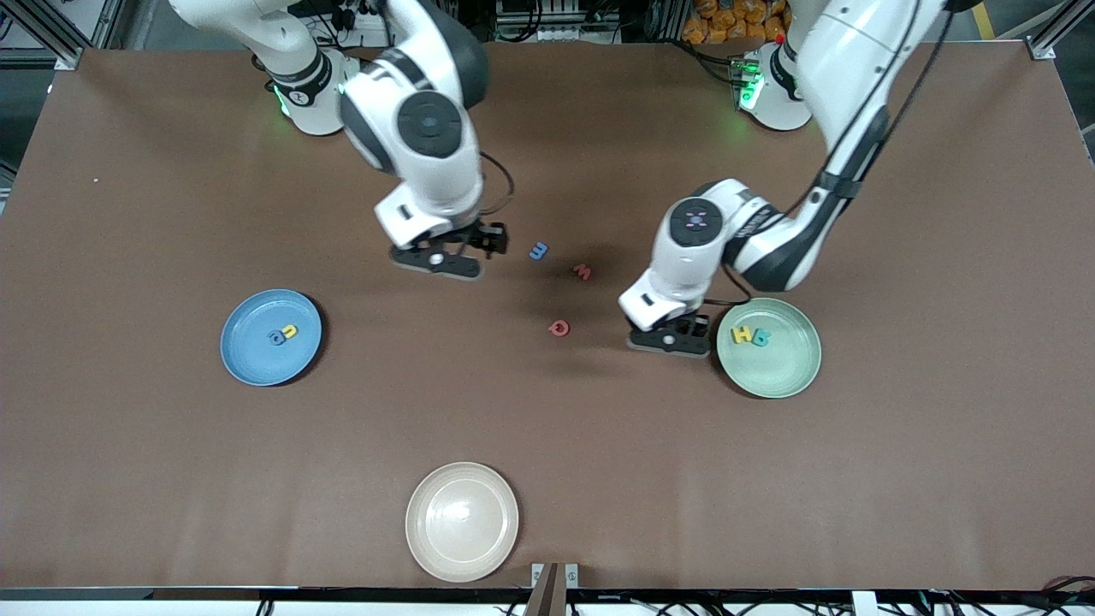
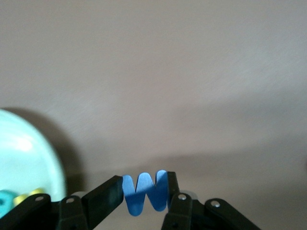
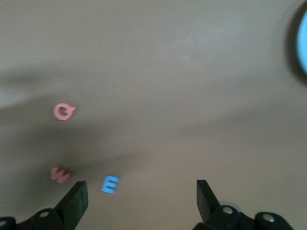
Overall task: Sort upper and lower case letters into plates
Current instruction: 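Carry the W to the green plate while the right gripper reaches the e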
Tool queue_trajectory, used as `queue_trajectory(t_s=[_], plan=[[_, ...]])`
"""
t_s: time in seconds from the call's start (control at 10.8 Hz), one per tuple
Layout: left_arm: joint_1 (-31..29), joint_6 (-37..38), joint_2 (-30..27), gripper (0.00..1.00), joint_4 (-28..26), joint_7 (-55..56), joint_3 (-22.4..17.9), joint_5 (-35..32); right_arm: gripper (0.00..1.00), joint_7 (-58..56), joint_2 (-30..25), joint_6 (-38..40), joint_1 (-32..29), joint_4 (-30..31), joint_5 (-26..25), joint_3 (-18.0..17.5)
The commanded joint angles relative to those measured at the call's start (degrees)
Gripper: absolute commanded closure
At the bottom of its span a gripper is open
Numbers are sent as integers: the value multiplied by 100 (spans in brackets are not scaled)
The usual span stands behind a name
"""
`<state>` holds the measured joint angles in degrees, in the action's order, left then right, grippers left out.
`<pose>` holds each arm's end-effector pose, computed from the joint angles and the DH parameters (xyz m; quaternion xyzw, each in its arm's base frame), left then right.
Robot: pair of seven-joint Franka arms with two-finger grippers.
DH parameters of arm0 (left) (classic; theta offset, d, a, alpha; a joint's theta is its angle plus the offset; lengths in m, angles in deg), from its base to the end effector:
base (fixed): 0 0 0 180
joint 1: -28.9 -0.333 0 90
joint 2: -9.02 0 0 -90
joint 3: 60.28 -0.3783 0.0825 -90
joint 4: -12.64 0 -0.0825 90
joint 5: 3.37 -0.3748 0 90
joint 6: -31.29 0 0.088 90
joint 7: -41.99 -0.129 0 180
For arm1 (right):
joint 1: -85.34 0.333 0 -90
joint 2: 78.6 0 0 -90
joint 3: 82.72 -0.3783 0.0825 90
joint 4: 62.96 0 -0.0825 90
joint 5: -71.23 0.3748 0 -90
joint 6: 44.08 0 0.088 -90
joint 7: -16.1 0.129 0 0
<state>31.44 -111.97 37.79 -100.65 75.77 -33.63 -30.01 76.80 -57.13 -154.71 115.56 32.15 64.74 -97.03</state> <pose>0.5740 -0.2923 0.2834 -0.9918 0.1107 -0.0637 0.0065 0.4918 0.4417 0.4297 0.9912 -0.1245 -0.0226 0.0401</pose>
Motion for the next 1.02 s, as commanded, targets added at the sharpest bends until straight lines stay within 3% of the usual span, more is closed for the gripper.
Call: queue_trajectory(t_s=[0.0,0.09,0.28,0.46,0.65,0.84,0.93], plan=[[-1357,-220,-442,91,-782,-1105,733,44,0,906,532,-387,351,-274,-160,7],[-1727,-220,-442,91,-827,-1476,910,44,0,1040,664,-537,422,-248,-160,7],[-2115,-220,-311,90,-871,-2144,885,-17,0,1050,919,-652,581,-160,-177,-2],[-2591,-368,-13,87,-853,-2402,894,-611,2,1276,982,-1335,669,365,-186,7],[-2942,-554,330,87,-722,-2420,902,-1140,13,1567,982,-1812,678,814,-186,7],[-2935,-554,523,85,-477,-2464,894,-1168,23,1813,982,-2285,669,1244,-186,7],[-2944,-554,611,78,-388,-2525,894,-1177,28,1989,991,-2653,669,1482,-186,-2]])
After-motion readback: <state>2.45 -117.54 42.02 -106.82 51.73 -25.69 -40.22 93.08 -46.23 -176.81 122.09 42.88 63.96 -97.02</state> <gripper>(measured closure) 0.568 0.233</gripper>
